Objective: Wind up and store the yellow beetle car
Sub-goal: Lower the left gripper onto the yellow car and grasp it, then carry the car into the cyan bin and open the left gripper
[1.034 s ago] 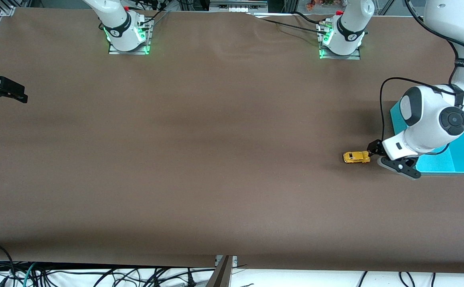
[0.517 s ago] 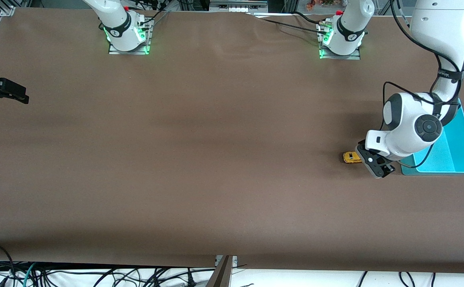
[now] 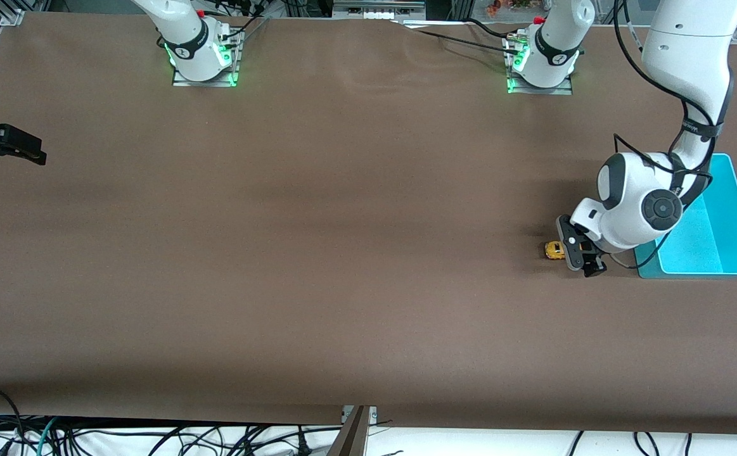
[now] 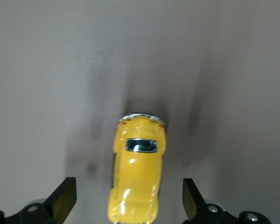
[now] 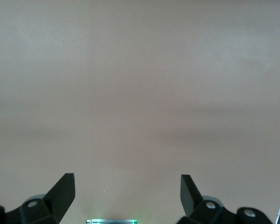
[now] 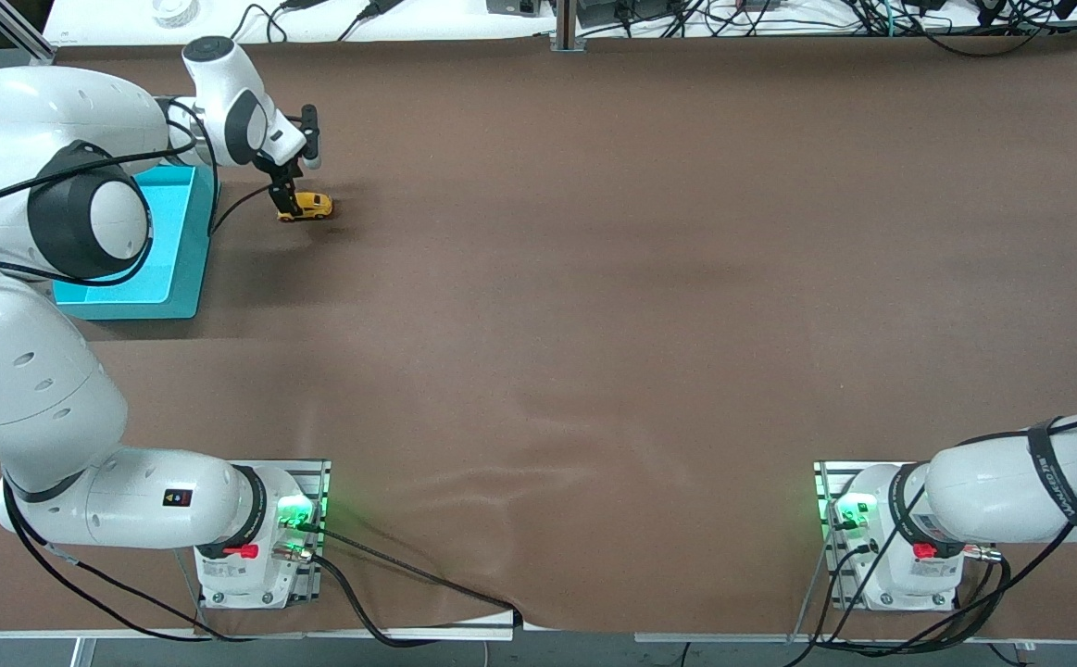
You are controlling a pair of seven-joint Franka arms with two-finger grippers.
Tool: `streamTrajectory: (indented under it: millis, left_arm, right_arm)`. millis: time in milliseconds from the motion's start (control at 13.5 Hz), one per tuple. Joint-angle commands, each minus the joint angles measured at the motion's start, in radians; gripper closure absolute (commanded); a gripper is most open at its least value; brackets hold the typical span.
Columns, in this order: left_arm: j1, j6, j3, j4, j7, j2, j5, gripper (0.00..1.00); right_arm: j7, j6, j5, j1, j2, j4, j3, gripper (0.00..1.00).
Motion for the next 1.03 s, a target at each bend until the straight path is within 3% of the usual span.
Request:
streamTrajectory:
  millis: [0, 148, 222, 295, 369, 443, 739, 960]
  left_arm:
    - [-0.008, 0.036, 0.005, -0.032, 0.042, 0.013, -0.035, 0.00]
    - [-0.008, 0.036, 0.005, -0.041, 0.042, 0.013, -0.041, 0.00]
    - [-0.010, 0.036, 0.005, -0.041, 0.042, 0.013, -0.062, 0.10]
    - [-0.010, 0.036, 0.005, -0.040, 0.042, 0.010, -0.070, 0.52]
    - [-0.010, 0.036, 0.005, -0.038, 0.040, 0.005, -0.073, 0.81]
    - [-0.010, 0.034, 0.006, -0.037, 0.040, -0.001, -0.072, 1.00]
    - [-0.001, 0.017, 0.005, -0.032, 0.045, -0.056, -0.059, 1.00]
    - [0.015, -0.088, 0.005, -0.018, 0.045, -0.148, -0.059, 1.00]
  right_arm:
    - [0.014, -0.005, 0.005, -0.002, -0.009, -0.008, 0.005, 0.00]
    - [0.014, -0.006, 0.005, -0.002, -0.009, -0.008, 0.005, 0.00]
    - [0.014, -0.006, 0.005, -0.002, -0.009, -0.008, 0.005, 0.00]
    - [0.014, -0.005, 0.005, -0.002, -0.009, -0.008, 0.005, 0.00]
    - [0.012, -0.006, 0.005, -0.002, -0.009, -0.008, 0.007, 0.00]
    - [0.012, -0.005, 0.004, -0.002, -0.009, -0.008, 0.007, 0.00]
    - [0.014, -0.005, 0.005, -0.002, -0.009, -0.008, 0.007, 0.00]
    - [0.012, -0.005, 0.005, -0.001, -0.009, -0.008, 0.007, 0.00]
